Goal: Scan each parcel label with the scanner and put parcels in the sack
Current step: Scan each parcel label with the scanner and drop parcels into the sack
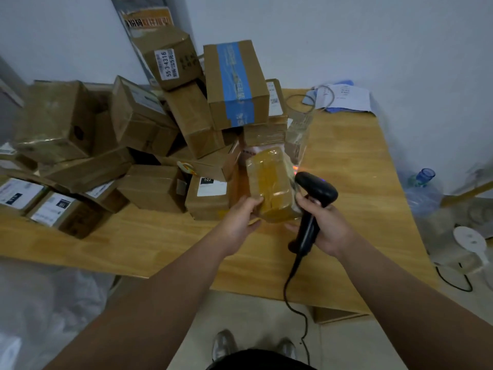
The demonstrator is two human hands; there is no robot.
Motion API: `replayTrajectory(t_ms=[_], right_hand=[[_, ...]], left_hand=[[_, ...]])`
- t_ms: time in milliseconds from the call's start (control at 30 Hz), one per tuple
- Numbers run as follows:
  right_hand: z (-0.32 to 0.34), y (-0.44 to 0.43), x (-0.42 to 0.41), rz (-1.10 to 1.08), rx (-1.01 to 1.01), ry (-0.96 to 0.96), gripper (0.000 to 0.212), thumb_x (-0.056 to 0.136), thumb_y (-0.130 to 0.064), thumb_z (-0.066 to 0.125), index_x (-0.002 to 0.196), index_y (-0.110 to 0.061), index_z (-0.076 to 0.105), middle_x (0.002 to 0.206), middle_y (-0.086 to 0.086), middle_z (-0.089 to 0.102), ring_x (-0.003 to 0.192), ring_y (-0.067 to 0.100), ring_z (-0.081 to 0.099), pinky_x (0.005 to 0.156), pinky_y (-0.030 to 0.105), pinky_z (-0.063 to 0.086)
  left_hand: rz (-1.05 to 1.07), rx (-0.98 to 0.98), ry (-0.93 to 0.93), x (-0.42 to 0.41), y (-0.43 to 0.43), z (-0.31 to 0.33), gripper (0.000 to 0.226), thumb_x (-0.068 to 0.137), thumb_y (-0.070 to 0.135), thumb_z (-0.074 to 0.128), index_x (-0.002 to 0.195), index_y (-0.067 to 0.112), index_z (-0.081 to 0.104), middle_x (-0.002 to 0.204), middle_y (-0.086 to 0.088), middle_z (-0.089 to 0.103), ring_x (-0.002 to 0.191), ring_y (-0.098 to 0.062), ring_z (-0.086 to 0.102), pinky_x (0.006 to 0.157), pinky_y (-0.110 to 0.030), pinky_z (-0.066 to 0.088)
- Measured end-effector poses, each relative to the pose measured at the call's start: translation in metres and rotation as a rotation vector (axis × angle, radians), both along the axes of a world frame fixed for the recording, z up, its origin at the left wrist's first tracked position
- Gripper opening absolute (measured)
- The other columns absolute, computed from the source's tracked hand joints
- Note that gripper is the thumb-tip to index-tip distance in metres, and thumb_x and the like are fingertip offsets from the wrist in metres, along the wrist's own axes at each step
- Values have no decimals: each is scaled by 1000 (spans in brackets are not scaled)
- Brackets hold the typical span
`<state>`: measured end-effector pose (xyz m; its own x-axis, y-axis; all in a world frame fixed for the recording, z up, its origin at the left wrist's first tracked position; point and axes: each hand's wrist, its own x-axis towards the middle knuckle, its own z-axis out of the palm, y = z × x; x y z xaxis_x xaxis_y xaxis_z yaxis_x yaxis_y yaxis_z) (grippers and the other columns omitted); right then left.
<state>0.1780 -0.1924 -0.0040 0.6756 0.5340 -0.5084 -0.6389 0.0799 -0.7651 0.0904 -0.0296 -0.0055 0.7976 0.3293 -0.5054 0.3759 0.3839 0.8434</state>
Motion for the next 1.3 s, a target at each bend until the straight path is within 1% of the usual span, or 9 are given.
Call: replayTrajectory(t_ms=[133,267,400,533,700,833,1000,1167,1300], right_hand=[[10,17,-9,-69,-47,-185,34,79,-7,75,111,-13,68,110,7,73,104,25,68,92,49,54],[18,32,-21,-88,-117,-354,24,78,-6,77,99,-17,70,98,3,75,96,22,71,85,40,58],[22,36,-27,-30,-242,-450,12,80,-12,77,87,-18,71,92,7,74,93,26,70,85,46,57],[37,32,-25,-6,-334,-606,12,81,-23,76,78,-14,69,65,3,63,60,19,61,68,39,55],[66,31,-27,84,-290,-580,36,85,-25,71,63,1,60,51,11,55,43,23,52,47,30,47],[72,30,-26,133,-304,-557,31,86,-24,70,65,-3,59,53,12,55,42,24,51,44,29,45],[69,30,-28,163,-333,-584,27,85,-22,68,65,-6,60,52,10,56,45,25,53,50,33,47],[73,32,-26,177,-366,-637,29,86,-22,67,63,-5,59,52,10,55,45,24,54,49,32,48],[73,31,-24,192,-394,-639,26,85,-22,68,67,-5,61,53,11,55,46,23,55,48,30,48]], left_hand=[[82,228,-46,-7,-1,7,34,100,18,50,134,12,48,129,-7,56,111,-18,58,92,-28,50],[56,259,-66,-10,2,22,23,95,37,56,114,25,53,102,9,62,87,1,60,72,-15,51],[-8,276,70,-10,20,25,51,83,48,69,122,19,51,115,4,63,106,-14,60,92,-33,51],[30,328,80,-12,33,18,64,74,43,78,126,17,51,117,-3,66,103,-19,64,88,-36,54],[47,396,92,-14,38,14,53,81,35,75,125,17,52,114,1,66,102,-17,63,66,-22,43],[65,395,84,-13,38,14,52,83,34,73,128,18,51,116,1,64,107,-17,60,66,-21,39],[61,404,93,-10,37,10,50,84,33,72,126,17,49,116,0,61,107,-17,57,82,-28,39],[41,426,93,-8,38,6,49,84,35,72,125,16,54,115,0,65,101,-13,59,66,-20,39],[37,432,110,-9,41,3,51,83,37,72,127,17,55,116,0,65,102,-14,60,71,-22,41]])
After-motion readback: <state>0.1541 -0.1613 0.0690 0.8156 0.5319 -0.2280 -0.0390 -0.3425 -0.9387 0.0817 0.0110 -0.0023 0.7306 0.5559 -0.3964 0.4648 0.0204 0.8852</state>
